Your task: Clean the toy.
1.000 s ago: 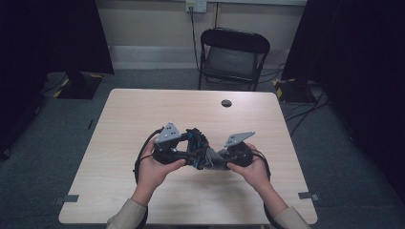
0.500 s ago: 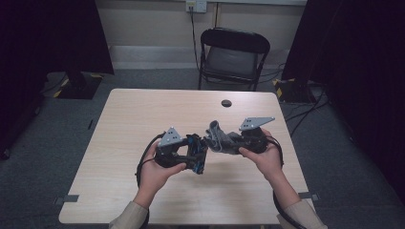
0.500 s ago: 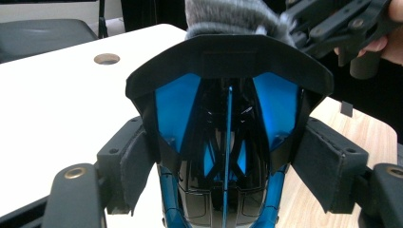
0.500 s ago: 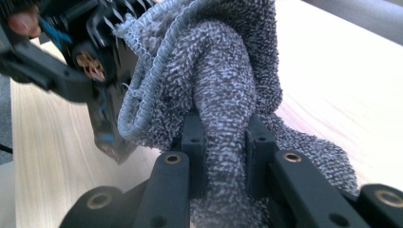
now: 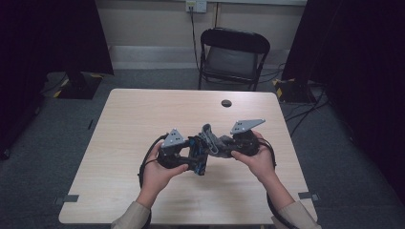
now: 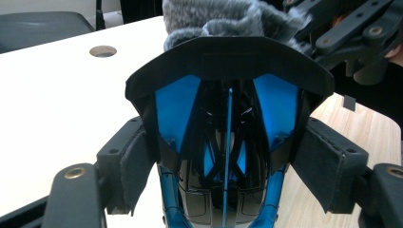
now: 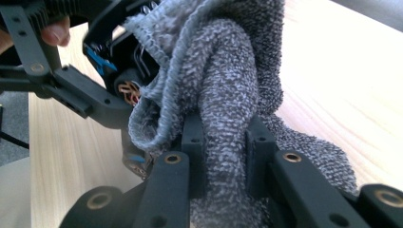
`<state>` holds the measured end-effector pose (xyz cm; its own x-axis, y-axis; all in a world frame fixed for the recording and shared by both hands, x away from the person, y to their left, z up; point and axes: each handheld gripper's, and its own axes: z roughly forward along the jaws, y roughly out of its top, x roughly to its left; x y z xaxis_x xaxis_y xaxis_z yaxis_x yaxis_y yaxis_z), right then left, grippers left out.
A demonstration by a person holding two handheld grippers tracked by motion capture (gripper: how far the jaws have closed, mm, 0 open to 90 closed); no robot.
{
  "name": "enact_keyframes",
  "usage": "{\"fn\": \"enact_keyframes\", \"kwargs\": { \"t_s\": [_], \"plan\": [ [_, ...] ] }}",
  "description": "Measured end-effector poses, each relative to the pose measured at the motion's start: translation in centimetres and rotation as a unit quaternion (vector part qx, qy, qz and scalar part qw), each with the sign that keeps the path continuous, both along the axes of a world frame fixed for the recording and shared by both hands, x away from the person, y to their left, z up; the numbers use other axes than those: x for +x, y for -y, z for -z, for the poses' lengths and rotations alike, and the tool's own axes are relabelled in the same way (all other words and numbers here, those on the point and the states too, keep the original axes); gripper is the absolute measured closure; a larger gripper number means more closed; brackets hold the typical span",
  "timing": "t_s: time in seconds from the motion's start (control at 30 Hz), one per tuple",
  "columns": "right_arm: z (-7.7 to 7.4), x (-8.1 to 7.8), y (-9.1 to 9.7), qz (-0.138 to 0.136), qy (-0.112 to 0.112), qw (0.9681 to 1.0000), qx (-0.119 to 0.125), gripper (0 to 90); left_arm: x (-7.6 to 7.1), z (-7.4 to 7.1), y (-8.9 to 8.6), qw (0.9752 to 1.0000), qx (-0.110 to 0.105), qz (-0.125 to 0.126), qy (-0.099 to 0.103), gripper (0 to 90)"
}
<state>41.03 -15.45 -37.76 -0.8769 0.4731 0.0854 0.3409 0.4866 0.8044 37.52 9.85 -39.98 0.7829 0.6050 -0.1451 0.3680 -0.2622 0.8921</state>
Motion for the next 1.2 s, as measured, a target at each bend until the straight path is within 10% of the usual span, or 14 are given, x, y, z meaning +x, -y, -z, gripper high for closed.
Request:
{"fn": "enact_keyframes", "kwargs": {
  "t_s": [1.2],
  "plan": [
    [5.9,-0.8,-1.8,-0.019,-0.045,0.9972,-0.057,75.0,-0.2,-1.6,-0.3,0.9997,-0.016,0.000,0.019,25.2]
  ]
}}
